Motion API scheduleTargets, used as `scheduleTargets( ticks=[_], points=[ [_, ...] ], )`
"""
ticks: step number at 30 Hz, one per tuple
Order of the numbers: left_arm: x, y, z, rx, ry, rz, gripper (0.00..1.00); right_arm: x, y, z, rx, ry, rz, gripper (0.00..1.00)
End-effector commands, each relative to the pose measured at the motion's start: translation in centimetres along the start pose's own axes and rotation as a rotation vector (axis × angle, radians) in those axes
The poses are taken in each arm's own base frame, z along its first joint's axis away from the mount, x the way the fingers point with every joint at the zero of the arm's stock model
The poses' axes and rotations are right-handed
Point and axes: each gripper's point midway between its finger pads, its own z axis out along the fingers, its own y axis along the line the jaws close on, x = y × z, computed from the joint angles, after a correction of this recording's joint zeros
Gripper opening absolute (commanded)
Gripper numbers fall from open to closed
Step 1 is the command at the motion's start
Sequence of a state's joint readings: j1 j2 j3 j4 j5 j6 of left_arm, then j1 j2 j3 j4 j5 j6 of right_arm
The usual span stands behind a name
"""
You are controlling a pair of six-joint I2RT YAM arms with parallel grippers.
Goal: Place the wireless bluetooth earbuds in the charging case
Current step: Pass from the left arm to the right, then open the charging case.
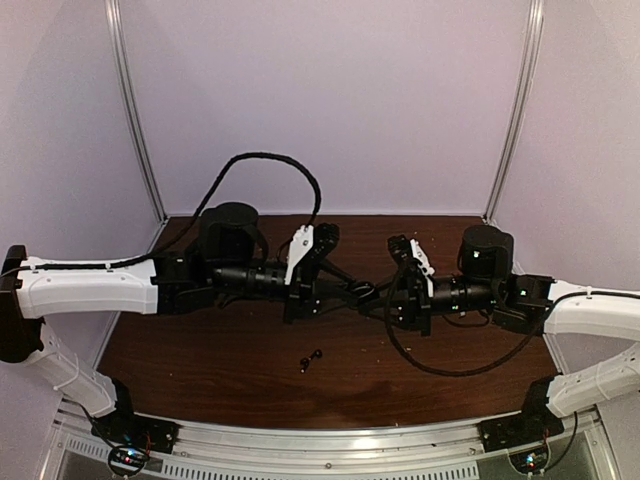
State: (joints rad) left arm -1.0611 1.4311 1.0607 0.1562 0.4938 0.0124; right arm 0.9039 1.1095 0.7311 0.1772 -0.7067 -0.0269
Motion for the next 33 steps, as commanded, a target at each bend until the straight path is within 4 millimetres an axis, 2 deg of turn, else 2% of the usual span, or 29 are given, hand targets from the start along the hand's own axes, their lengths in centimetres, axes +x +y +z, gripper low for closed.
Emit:
scheduleTargets(
  ticks=[1,14,33],
  points=[
    [-2.2,1.7,-0.5,-0.091,-0.052,0.022,0.35,-2.1,0.6,0.0,-0.013,-0.057,-0.037,0.08],
    [-3.1,3.2,-2.1,-0.171,-0.084,0.002,0.35,-1.7,1.0,0.1,-0.022,-0.046,-0.041,0.03],
    [-3.5,4.2,-3.4,-0.204,-0.108,-0.015,0.39,-1.1,1.3,0.4,-0.028,-0.027,-0.050,0.01]
  ],
)
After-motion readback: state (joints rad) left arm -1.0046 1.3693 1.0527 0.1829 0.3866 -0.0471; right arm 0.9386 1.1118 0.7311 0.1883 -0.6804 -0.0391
